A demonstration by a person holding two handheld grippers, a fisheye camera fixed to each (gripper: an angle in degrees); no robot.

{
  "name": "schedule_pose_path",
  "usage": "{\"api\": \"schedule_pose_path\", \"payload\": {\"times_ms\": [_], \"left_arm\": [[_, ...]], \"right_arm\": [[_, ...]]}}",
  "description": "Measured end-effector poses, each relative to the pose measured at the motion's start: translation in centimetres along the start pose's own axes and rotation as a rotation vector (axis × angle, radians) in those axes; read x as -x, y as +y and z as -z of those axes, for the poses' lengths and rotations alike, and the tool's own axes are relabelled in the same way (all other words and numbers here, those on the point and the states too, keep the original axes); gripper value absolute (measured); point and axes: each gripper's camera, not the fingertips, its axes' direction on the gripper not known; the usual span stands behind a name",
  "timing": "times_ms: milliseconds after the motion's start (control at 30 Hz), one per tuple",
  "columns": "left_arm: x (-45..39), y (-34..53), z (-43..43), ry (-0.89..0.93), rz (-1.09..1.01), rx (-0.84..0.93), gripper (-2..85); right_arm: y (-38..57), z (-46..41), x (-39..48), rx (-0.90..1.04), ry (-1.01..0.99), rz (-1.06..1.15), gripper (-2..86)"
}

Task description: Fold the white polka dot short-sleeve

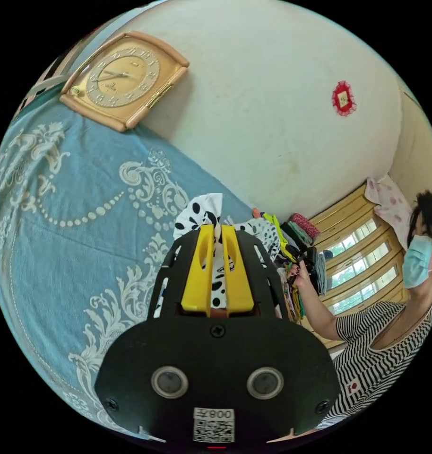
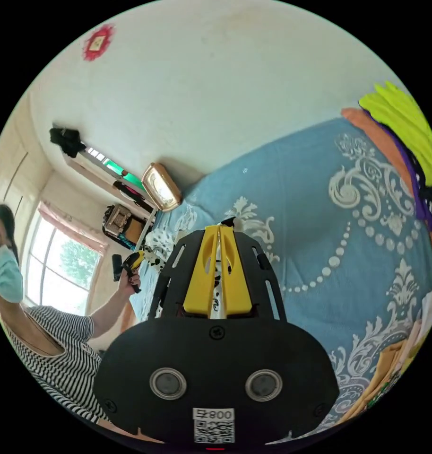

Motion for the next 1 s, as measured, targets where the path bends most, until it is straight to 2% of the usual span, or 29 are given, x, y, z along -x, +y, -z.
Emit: {"api": "schedule_pose_path", "payload": {"times_ms": [100,367,533,633,800,1000], "left_arm": [[1.6,-0.4,-0.9,-0.024,0.056,-0.012,2.9],[1.1,-1.9,-1.6,0.055,0.014,-0.024,2.9],[0.9,-4.8,-2.7,0.065,-0.010,-0.060,3.0],[1.1,-7.7,-4.8,0.015,-0.008,-0.052,3.0],[2.1,-11.9,-11.2,-0.211,0.005,0.059,3.3],[4.3,-12.3,-17.1,-0.247,0.073,0.122,4.3]], "right_arm": [[0.0,-1.8,-2.7,0.055,0.001,-0.108,0.1],[-2.2,0.5,-1.3,-0.041,-0.096,-0.061,0.2],[-5.4,1.6,0.3,-0.075,-0.084,-0.019,0.2],[-8.4,1.0,0.8,-0.074,-0.047,-0.015,0.2],[-13.1,-2.6,-0.1,-0.007,0.036,-0.067,0.2],[-15.8,-8.6,-3.6,0.141,0.125,-0.195,0.2]]}}
